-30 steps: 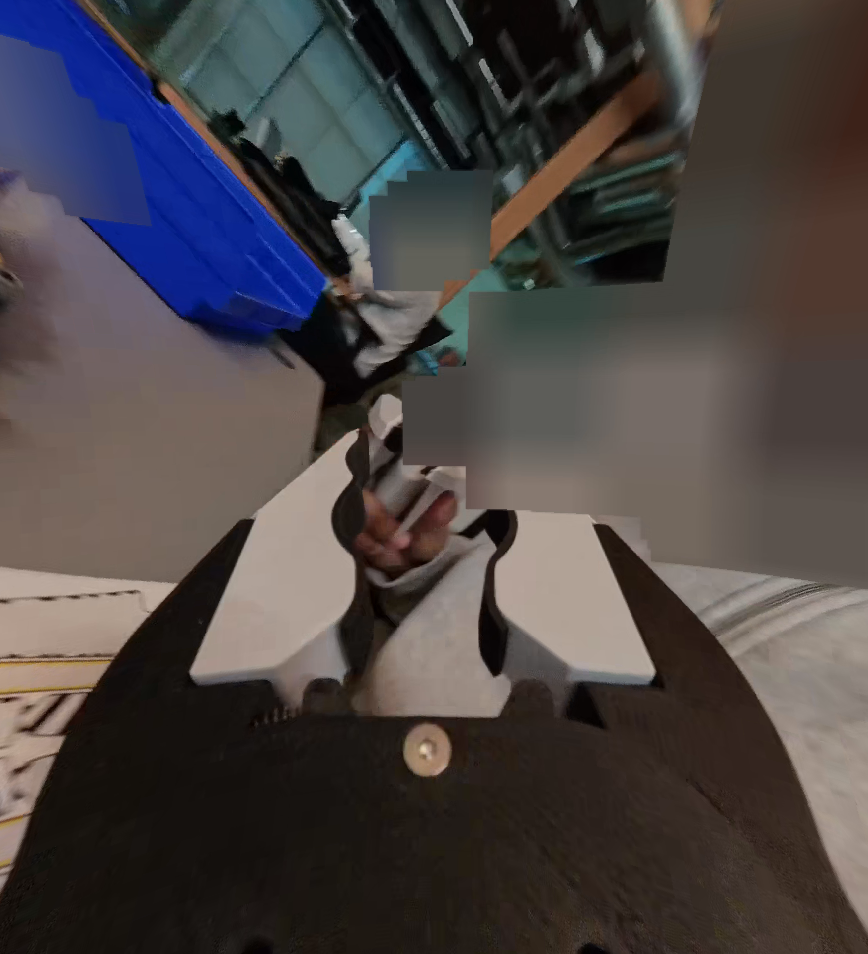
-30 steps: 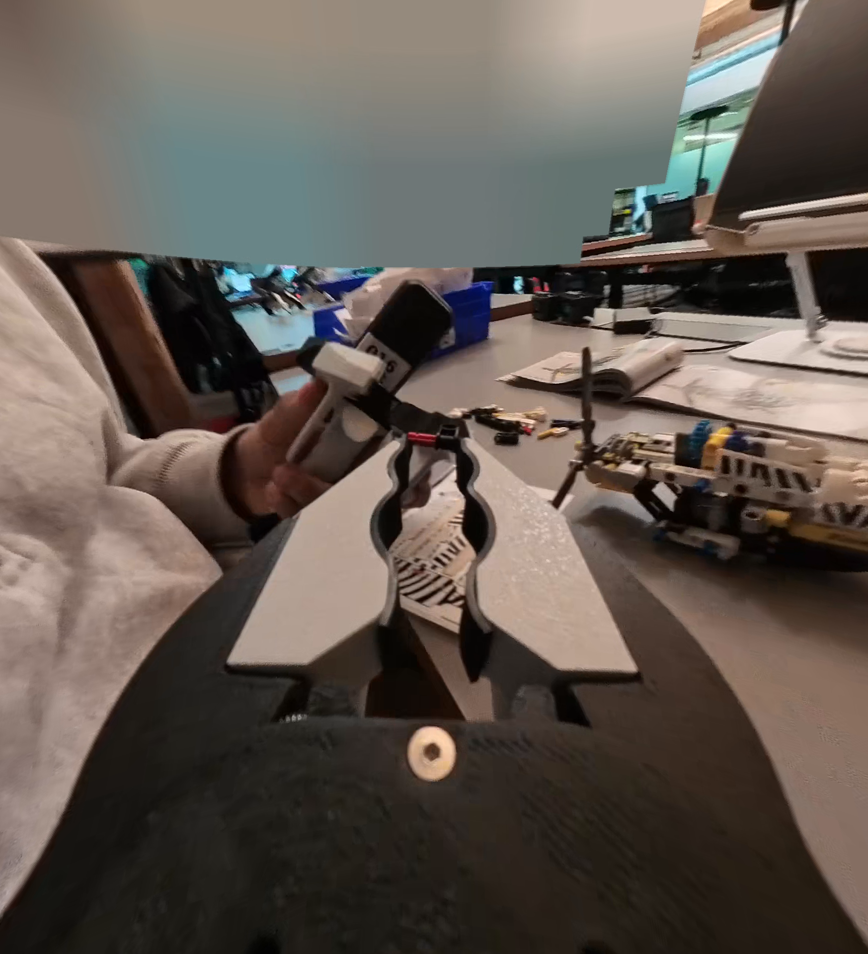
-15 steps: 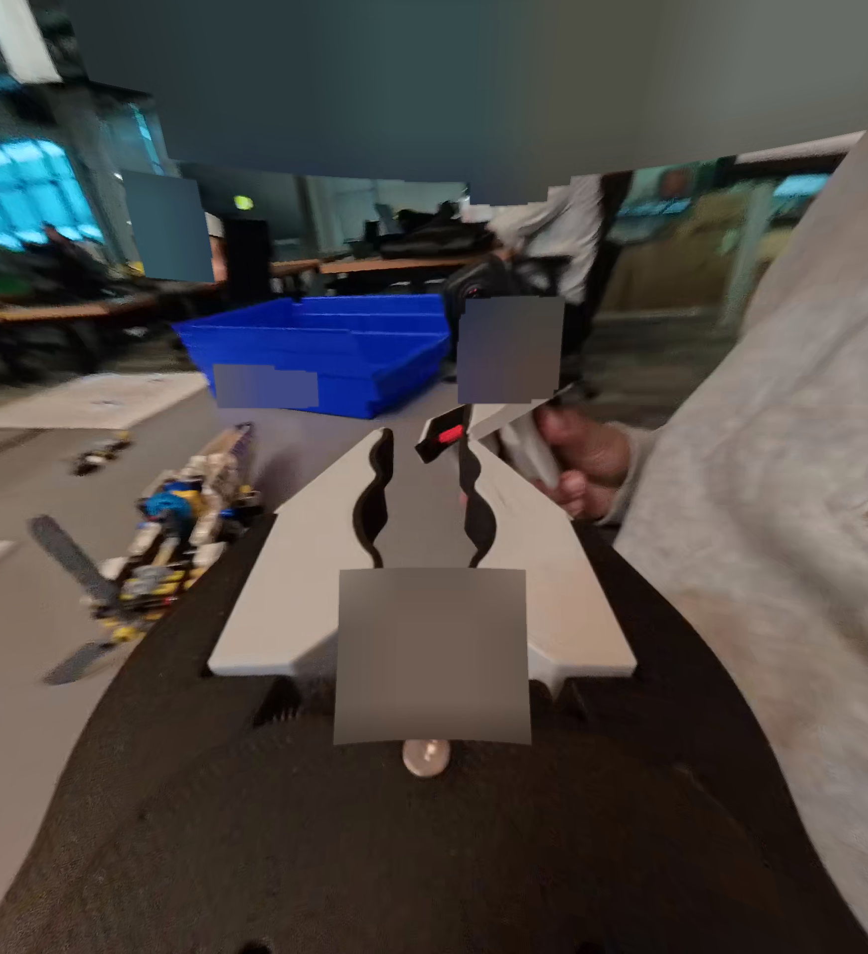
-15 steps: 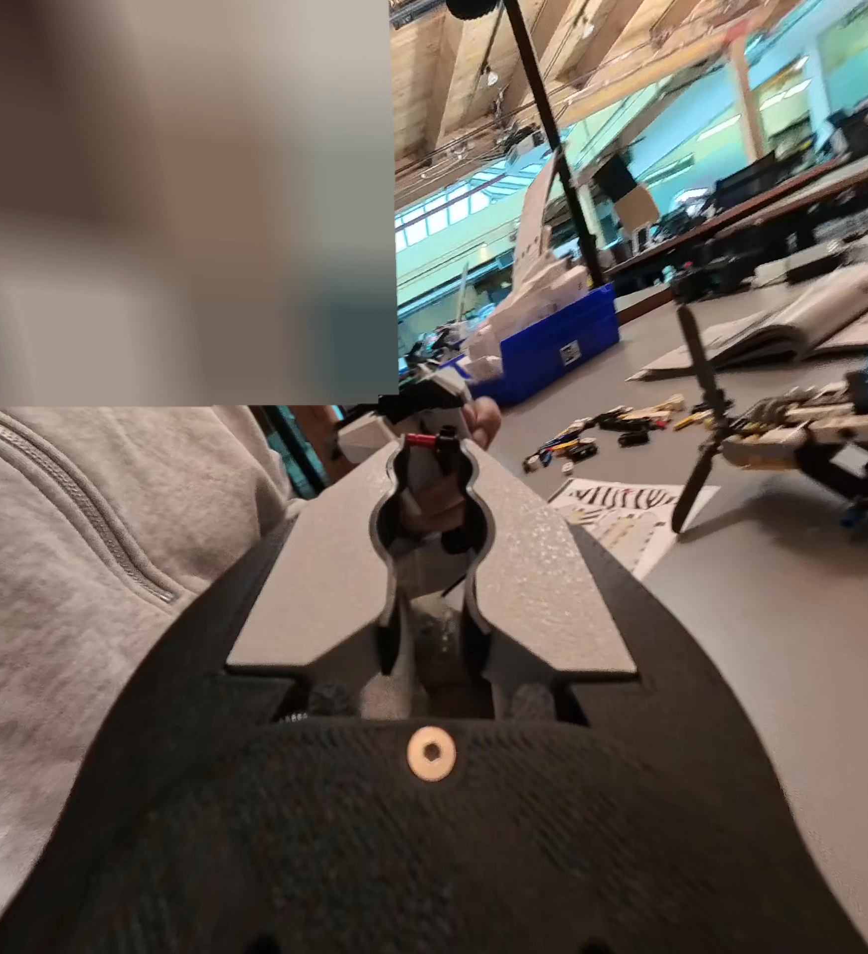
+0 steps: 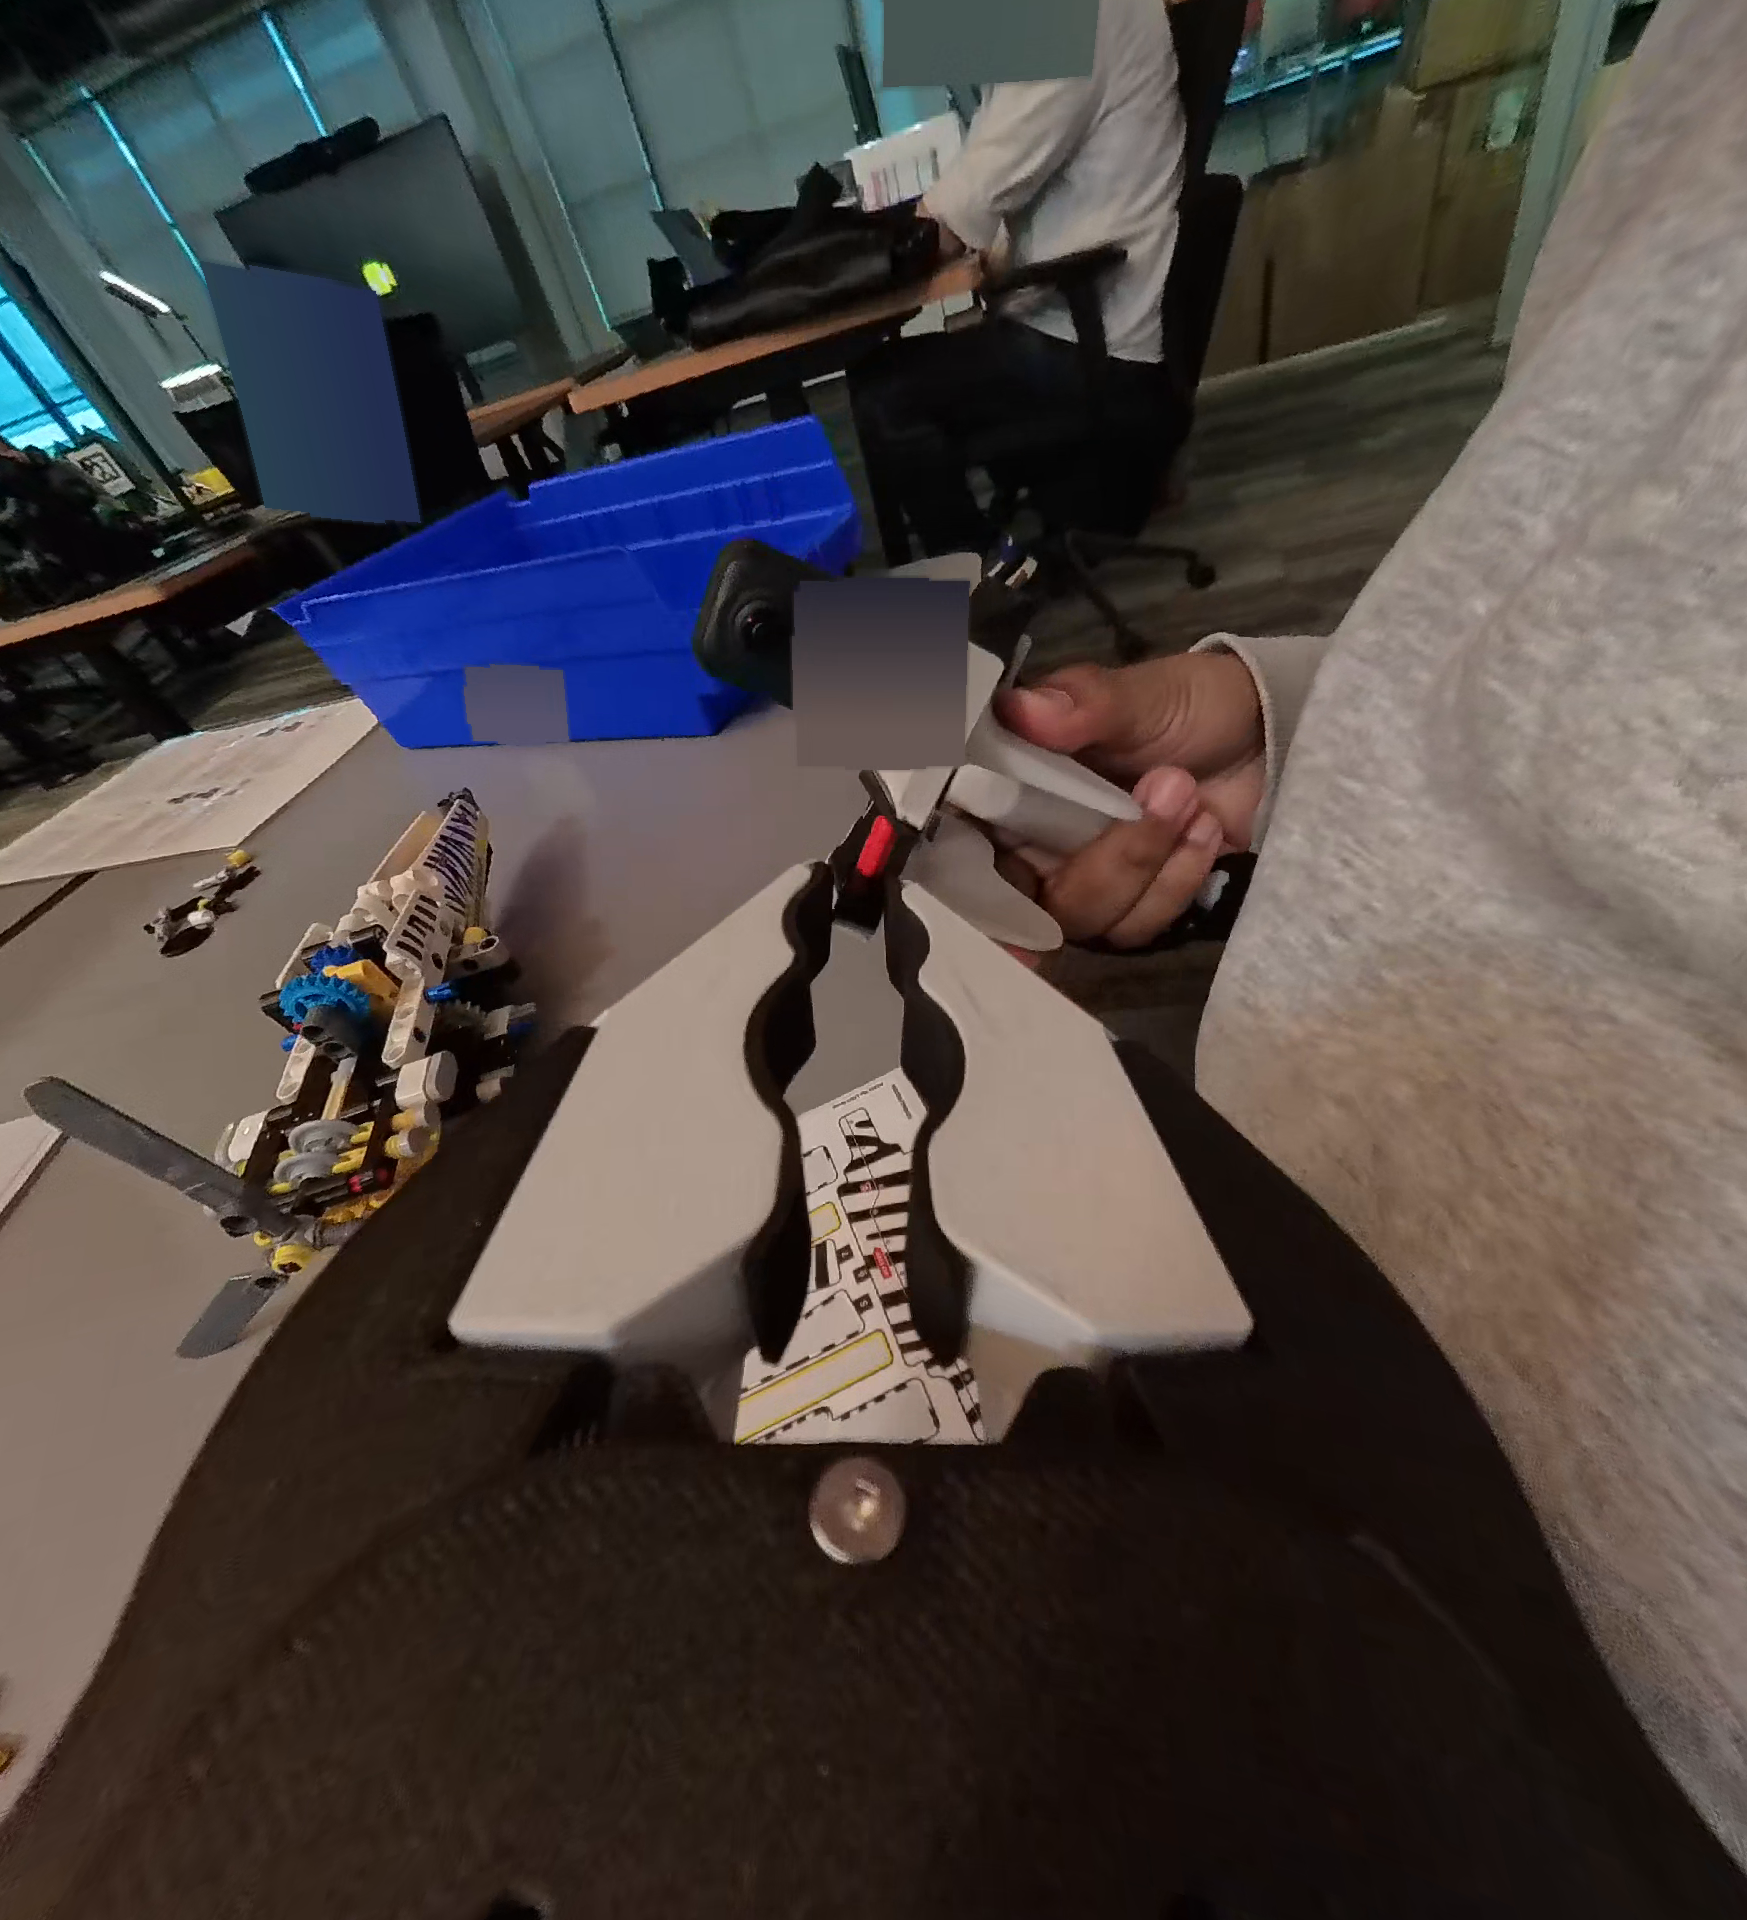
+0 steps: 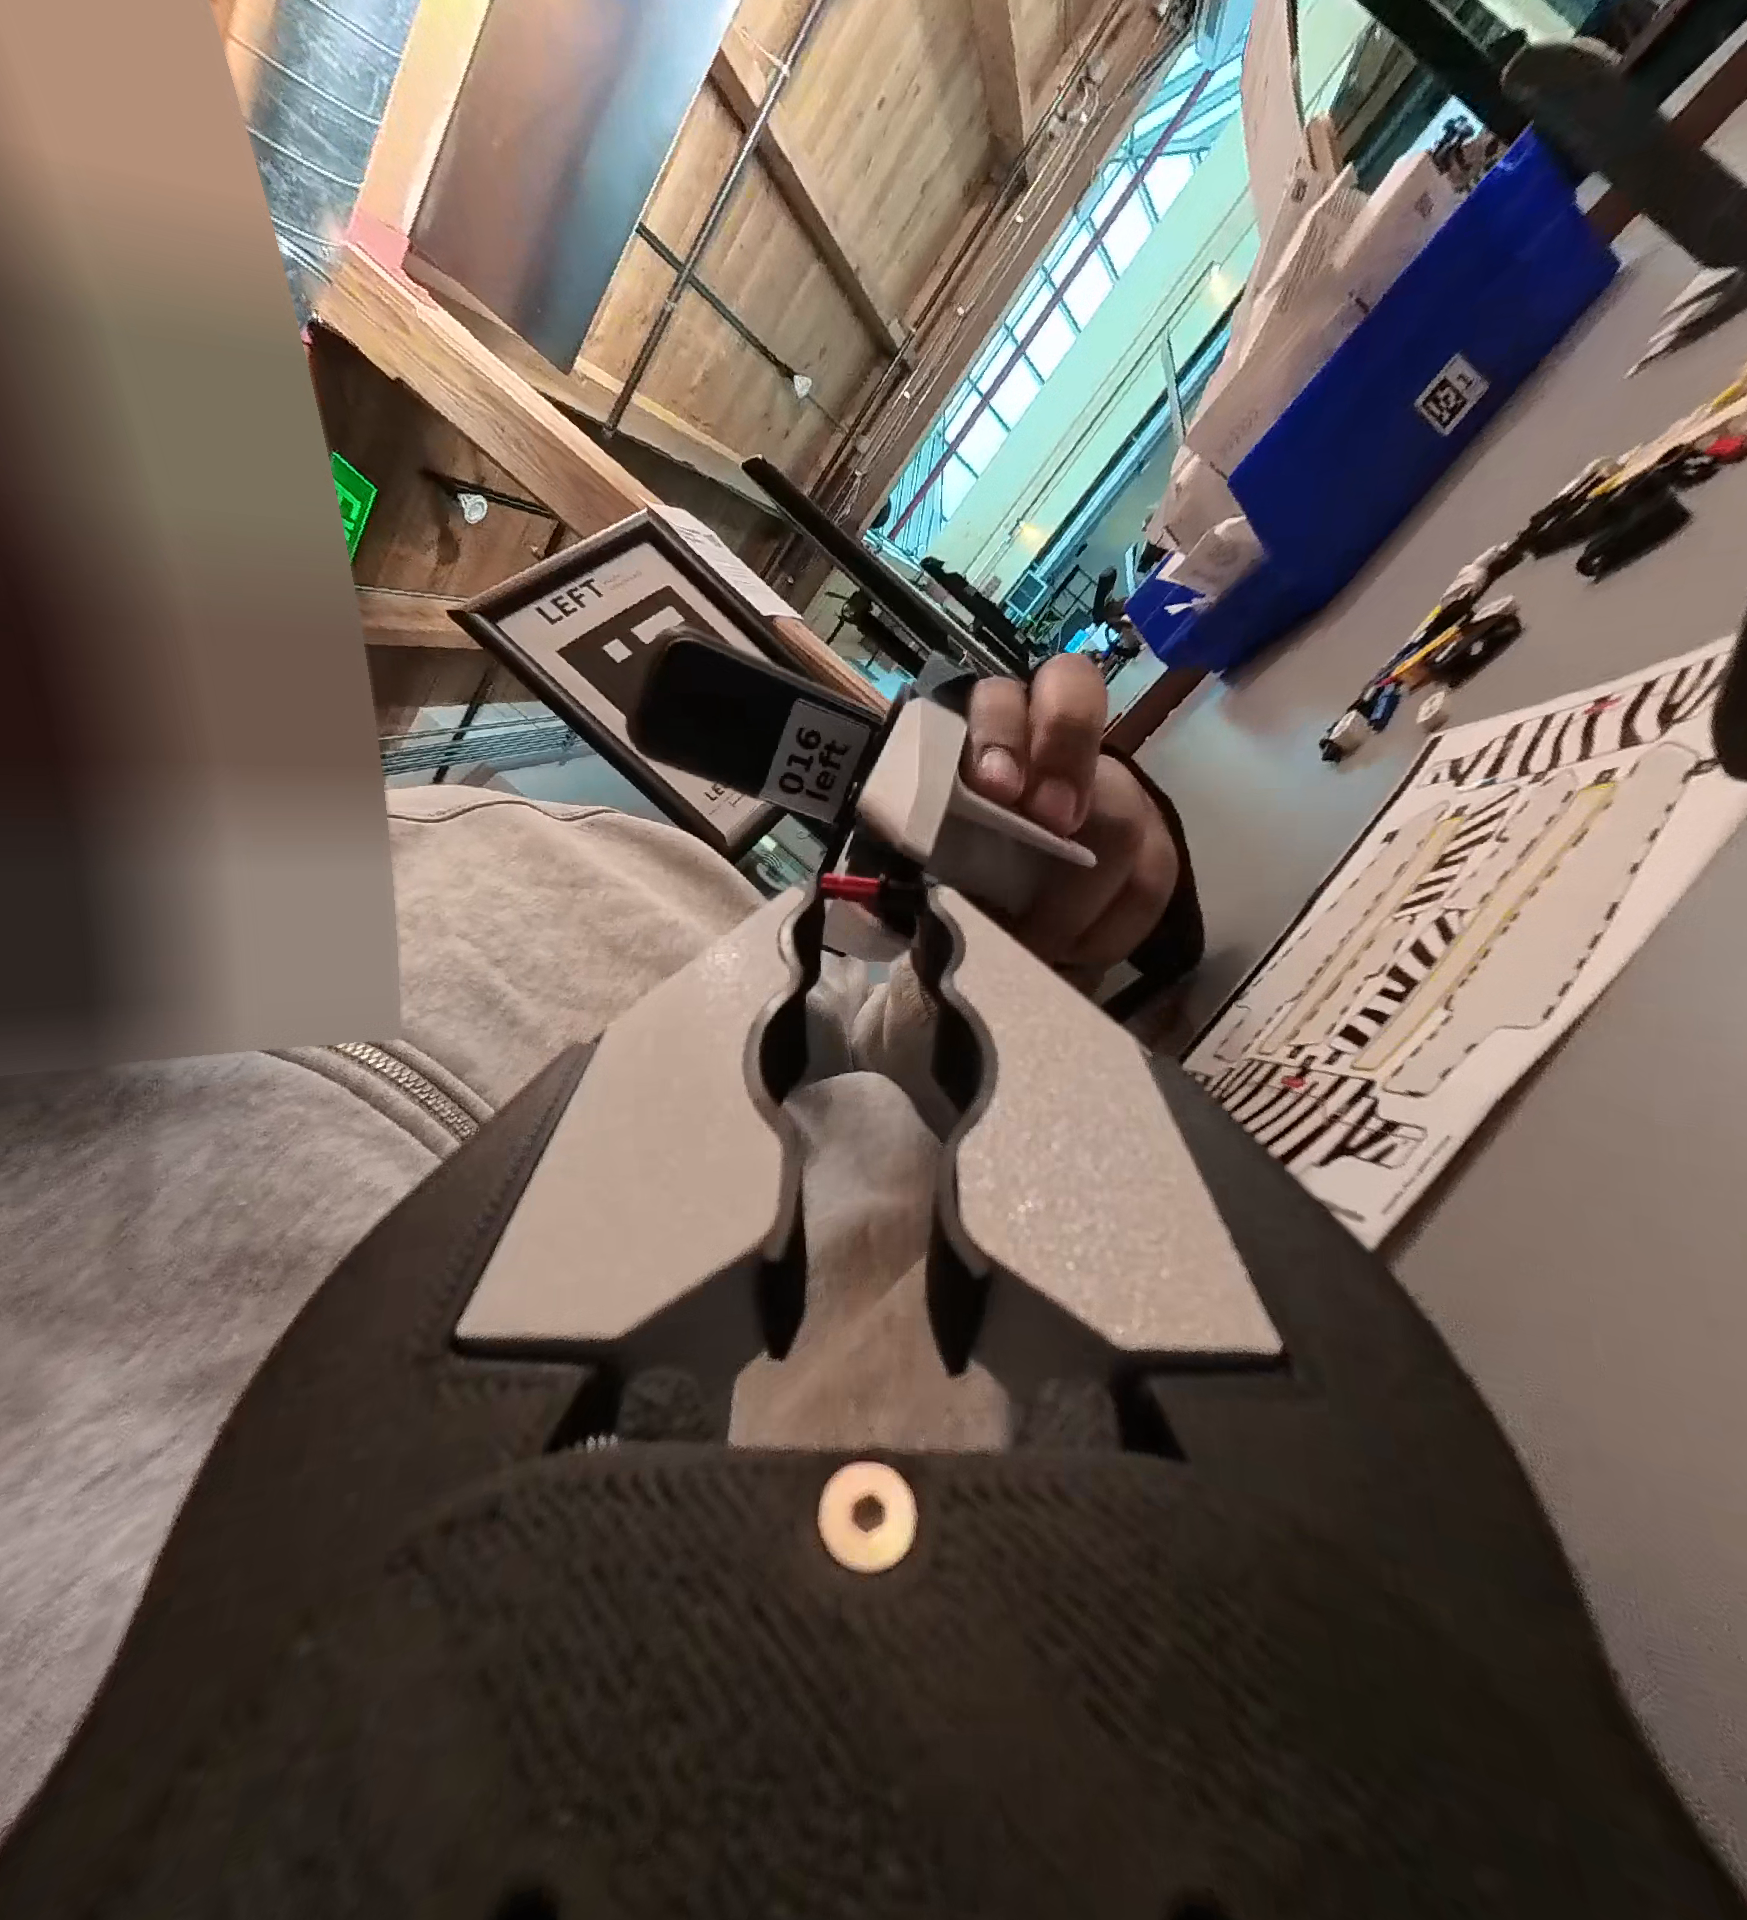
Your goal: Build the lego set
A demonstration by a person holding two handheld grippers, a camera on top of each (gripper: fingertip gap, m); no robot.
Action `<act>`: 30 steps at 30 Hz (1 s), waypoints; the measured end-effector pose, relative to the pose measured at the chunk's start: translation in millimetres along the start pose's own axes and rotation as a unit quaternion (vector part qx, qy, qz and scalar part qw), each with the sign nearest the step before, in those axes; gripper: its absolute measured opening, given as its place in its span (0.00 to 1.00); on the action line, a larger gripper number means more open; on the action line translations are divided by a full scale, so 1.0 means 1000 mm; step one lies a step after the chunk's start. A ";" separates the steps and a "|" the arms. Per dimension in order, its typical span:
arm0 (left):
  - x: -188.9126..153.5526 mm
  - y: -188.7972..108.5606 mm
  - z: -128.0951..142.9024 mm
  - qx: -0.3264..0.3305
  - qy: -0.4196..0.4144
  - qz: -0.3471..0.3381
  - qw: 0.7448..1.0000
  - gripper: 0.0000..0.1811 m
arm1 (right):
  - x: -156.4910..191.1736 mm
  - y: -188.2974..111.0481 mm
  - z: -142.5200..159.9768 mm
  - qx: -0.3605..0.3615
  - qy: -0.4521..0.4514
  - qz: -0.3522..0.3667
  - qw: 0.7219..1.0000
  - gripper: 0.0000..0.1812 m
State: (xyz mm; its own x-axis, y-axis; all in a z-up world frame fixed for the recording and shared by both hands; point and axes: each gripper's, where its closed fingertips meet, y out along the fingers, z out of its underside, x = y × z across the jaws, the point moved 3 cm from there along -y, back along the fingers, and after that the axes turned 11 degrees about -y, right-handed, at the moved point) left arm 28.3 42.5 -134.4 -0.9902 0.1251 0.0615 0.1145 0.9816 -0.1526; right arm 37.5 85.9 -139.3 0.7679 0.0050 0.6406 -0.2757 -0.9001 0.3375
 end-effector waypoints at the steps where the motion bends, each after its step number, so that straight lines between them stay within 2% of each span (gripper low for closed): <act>1: 0.000 0.000 0.000 0.000 -0.003 0.003 1.000 0.04 | 0.000 0.000 0.000 -0.001 0.004 -0.002 1.000 0.09; 5: 0.004 -0.001 -0.002 -0.001 -0.041 0.011 0.999 0.03 | -0.002 -0.001 -0.001 -0.014 0.004 0.000 1.000 0.07; 6: 0.007 -0.002 -0.005 -0.014 -0.072 0.013 0.997 0.03 | -0.003 -0.003 -0.004 -0.022 -0.009 0.004 1.000 0.03; 7: 0.012 -0.003 -0.008 -0.023 -0.111 0.016 0.993 0.03 | -0.002 -0.006 -0.008 -0.037 -0.022 0.004 0.999 0.04; 10: 0.023 -0.004 -0.012 -0.048 -0.248 0.045 0.967 0.02 | 0.000 -0.018 -0.022 -0.060 -0.097 0.039 0.993 0.13; 12: 0.027 -0.001 -0.007 -0.030 -0.372 0.091 0.923 0.02 | -0.001 -0.023 -0.023 -0.035 -0.205 0.102 0.973 0.17; 13: 0.028 0.001 -0.002 -0.016 -0.436 0.116 0.892 0.02 | -0.003 -0.024 -0.023 -0.012 -0.274 0.145 0.951 0.23; 15: 0.028 0.001 0.000 -0.020 -0.545 0.179 0.819 0.02 | -0.004 -0.023 -0.017 0.043 -0.410 0.215 0.885 0.29; 17: 0.030 -0.003 -0.003 -0.049 -0.619 0.237 0.747 0.02 | 0.000 -0.017 -0.010 0.084 -0.512 0.245 0.819 0.28; 18: 0.030 -0.004 0.000 -0.048 -0.636 0.253 0.727 0.02 | 0.002 -0.015 -0.008 0.091 -0.548 0.253 0.792 0.28; 20: 0.024 0.000 0.010 -0.015 -0.640 0.256 0.724 0.02 | 0.005 -0.010 -0.004 0.094 -0.594 0.256 0.757 0.26; 21: 0.019 0.001 0.010 -0.003 -0.636 0.262 0.726 0.02 | 0.007 -0.008 -0.003 0.093 -0.605 0.253 0.749 0.25; 24: 0.009 0.006 0.014 0.032 -0.614 0.259 0.745 0.03 | 0.013 -0.004 0.003 0.104 -0.610 0.230 0.751 0.22; 30: 0.001 0.004 0.014 0.051 -0.610 0.292 0.735 0.03 | 0.016 -0.005 0.010 0.145 -0.623 0.218 0.737 0.13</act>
State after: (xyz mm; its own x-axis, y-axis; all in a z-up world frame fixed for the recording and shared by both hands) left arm 27.0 44.7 -148.6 -0.1176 0.2375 -0.9642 0.6029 0.7886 0.1207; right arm 56.9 86.4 -138.0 0.6283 -0.5529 -0.5473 -0.6562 -0.7545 0.0089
